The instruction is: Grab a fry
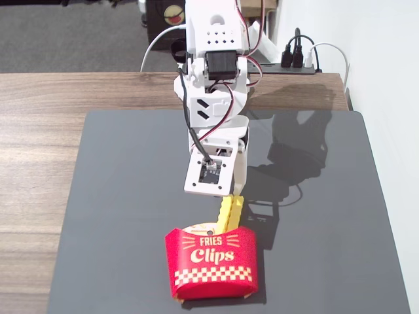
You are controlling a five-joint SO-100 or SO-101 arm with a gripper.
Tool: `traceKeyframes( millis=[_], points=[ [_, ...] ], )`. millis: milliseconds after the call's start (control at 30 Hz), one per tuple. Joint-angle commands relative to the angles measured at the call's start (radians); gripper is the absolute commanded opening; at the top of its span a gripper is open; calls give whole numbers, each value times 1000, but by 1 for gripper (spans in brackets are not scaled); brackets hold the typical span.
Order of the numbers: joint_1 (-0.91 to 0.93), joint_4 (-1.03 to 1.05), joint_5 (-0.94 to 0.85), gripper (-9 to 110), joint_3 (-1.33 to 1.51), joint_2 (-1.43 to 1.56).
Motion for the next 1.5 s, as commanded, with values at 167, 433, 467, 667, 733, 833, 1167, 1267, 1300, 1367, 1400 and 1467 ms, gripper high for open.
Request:
traceKeyframes(
  millis=[167, 433, 467, 667, 733, 833, 1167, 1267, 1300, 1367, 1400, 1467],
  points=[
    [-9, -29, 2, 14, -89, -52],
    [-6, -43, 2, 14, -137, -106],
    [-6, -43, 0, 14, -141, -112],
    [-6, -51, -2, 14, -152, -133],
    [-8, -52, -2, 13, -152, -133],
    [-8, -52, 0, 12, -152, -133],
    [-9, -52, 3, 4, -152, -133],
    [-9, -52, 3, 4, -152, -132],
    [-9, -52, 3, 4, -152, -132],
    [-9, -48, 3, 4, -152, -129],
    [-11, -41, 3, 4, -152, -126],
    [-15, -17, 3, 4, -143, -100]
  ],
)
